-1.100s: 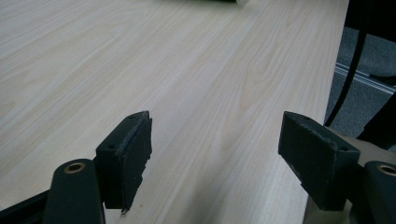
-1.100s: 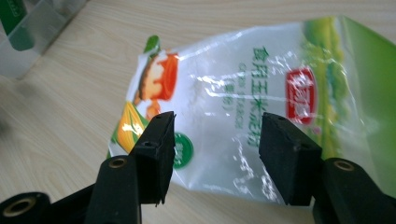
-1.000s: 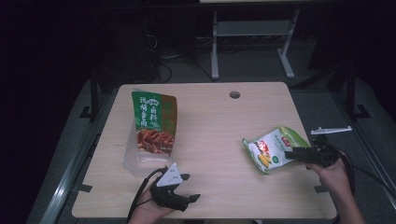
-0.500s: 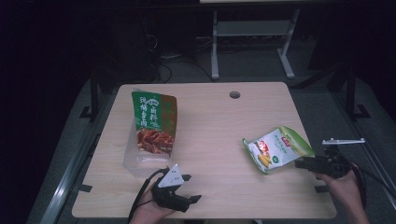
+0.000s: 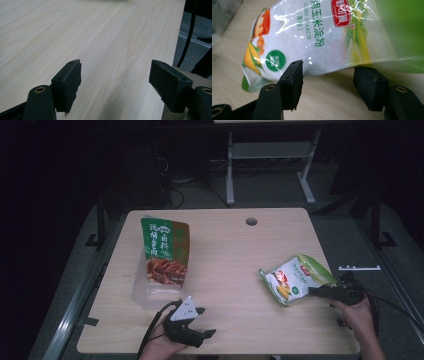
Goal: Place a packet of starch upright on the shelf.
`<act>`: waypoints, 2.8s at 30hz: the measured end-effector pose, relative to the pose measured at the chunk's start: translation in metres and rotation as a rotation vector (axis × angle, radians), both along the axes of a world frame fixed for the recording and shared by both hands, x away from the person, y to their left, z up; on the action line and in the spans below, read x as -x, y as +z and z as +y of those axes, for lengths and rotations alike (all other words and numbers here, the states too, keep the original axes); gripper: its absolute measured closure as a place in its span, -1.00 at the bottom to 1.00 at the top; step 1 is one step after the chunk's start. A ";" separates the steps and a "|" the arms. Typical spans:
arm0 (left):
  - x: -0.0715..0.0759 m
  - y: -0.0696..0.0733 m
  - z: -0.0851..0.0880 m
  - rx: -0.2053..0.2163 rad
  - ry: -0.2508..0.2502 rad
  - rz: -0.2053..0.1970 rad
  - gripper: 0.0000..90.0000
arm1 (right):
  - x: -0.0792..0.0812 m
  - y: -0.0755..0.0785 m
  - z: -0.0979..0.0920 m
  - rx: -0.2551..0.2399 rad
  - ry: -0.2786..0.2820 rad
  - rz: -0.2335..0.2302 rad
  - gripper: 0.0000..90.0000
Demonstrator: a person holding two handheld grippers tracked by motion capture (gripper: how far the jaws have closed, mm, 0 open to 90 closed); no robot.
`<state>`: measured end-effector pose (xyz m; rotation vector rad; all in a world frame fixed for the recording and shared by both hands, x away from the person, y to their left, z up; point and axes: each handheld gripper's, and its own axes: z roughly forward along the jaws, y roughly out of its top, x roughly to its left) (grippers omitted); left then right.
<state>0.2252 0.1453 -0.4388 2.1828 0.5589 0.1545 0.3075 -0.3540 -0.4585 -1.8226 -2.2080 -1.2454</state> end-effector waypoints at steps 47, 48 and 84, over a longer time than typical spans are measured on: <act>-0.008 0.010 -0.012 0.034 -0.008 0.008 -0.43 | -0.011 0.063 0.072 0.025 0.231 -0.235 1.00; -0.008 0.011 -0.012 0.036 -0.007 0.007 -0.43 | -0.010 0.065 0.075 0.030 0.242 -0.246 1.00; -0.037 0.013 -0.042 0.072 0.026 0.032 -0.41 | 0.008 0.079 0.149 0.059 0.614 -0.323 0.98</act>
